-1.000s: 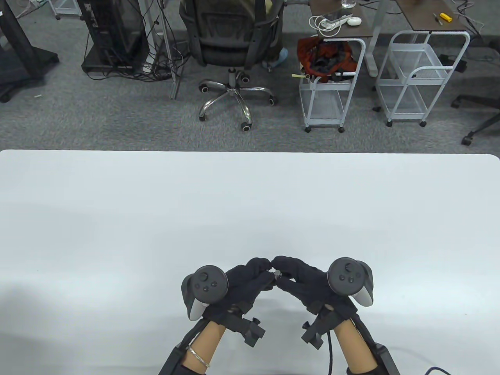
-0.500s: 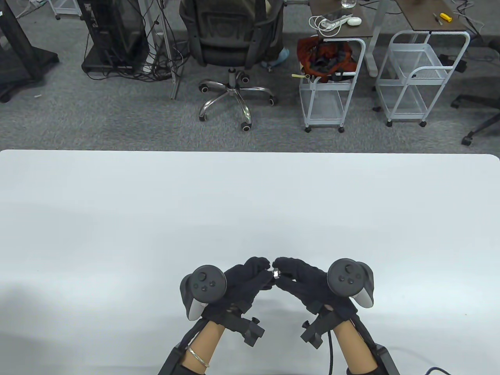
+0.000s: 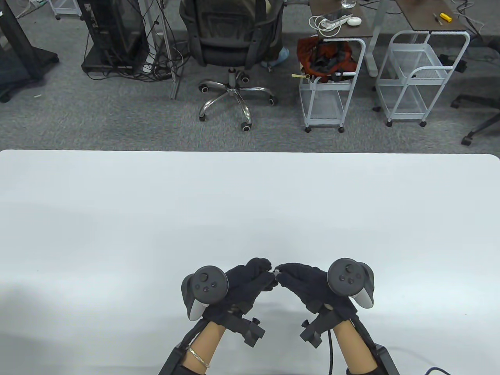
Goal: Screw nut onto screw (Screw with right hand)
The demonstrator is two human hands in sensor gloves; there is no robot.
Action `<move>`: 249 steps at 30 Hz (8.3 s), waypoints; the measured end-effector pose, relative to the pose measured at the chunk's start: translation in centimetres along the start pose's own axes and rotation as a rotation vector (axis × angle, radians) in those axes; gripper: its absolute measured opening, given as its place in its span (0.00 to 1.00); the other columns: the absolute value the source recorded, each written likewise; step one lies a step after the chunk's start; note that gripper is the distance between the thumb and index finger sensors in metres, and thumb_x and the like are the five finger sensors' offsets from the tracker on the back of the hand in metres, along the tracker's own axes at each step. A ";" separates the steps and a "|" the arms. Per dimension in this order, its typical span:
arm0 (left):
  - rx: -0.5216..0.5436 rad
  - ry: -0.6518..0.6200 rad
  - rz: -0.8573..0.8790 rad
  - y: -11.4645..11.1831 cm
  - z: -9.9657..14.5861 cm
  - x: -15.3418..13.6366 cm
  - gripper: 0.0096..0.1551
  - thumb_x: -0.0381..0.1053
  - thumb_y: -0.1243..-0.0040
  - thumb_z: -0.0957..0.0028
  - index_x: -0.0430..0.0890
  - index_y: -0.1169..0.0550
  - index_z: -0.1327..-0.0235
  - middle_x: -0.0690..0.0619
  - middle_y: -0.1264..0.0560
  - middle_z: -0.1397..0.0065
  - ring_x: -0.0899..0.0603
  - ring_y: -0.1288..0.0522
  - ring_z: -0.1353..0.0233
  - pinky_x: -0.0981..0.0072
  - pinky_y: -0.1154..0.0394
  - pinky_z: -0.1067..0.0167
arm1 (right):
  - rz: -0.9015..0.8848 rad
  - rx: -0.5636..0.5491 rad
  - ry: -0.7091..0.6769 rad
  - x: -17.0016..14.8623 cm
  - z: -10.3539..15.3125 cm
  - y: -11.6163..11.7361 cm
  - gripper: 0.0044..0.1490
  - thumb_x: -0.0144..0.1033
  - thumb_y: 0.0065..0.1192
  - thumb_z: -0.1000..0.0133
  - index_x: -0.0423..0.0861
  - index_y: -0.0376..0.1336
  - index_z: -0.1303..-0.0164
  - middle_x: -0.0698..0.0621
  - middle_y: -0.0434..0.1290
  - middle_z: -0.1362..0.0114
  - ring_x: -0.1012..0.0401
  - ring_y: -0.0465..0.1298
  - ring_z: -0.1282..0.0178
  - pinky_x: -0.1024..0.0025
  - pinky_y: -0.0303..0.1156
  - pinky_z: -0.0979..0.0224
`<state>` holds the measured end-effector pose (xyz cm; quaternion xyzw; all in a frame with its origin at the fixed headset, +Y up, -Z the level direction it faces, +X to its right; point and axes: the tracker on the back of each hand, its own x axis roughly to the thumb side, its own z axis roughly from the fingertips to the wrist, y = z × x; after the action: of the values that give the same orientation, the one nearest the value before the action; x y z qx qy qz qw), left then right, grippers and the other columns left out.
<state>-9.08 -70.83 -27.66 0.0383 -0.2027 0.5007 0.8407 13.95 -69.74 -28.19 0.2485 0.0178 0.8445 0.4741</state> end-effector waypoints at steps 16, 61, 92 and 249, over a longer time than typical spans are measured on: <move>0.006 0.000 -0.005 0.0 0.0 0.0 0.26 0.55 0.41 0.46 0.38 0.20 0.46 0.51 0.07 0.58 0.50 0.09 0.59 0.63 0.15 0.55 | 0.027 0.014 0.007 0.1 0.0 0.0 0.31 0.44 0.56 0.37 0.32 0.71 0.40 0.30 0.76 0.38 0.42 0.82 0.46 0.41 0.70 0.41; 0.034 0.017 0.012 0.4 0.1 -0.3 0.25 0.56 0.41 0.46 0.40 0.20 0.46 0.52 0.07 0.58 0.51 0.09 0.59 0.63 0.15 0.55 | 0.068 0.040 -0.033 0.5 -0.1 0.5 0.33 0.39 0.59 0.38 0.32 0.63 0.30 0.26 0.66 0.27 0.38 0.75 0.36 0.36 0.65 0.36; -0.049 0.001 0.124 -0.5 0.0 0.1 0.27 0.54 0.43 0.44 0.37 0.22 0.43 0.49 0.08 0.54 0.48 0.09 0.56 0.62 0.15 0.53 | 0.011 0.013 0.005 -0.1 0.2 0.2 0.32 0.46 0.52 0.35 0.31 0.67 0.40 0.28 0.75 0.37 0.42 0.81 0.47 0.41 0.70 0.42; 0.059 -0.055 -0.036 0.0 0.4 1.3 0.23 0.54 0.31 0.55 0.47 0.15 0.50 0.55 0.08 0.54 0.52 0.09 0.56 0.64 0.15 0.53 | 0.001 -0.032 0.046 0.5 0.3 -0.1 0.32 0.46 0.50 0.35 0.29 0.70 0.48 0.30 0.78 0.44 0.44 0.83 0.54 0.42 0.72 0.46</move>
<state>-8.69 -69.88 -26.78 0.0806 -0.2101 0.4899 0.8422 13.96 -69.30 -27.76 0.2217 0.0151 0.8503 0.4771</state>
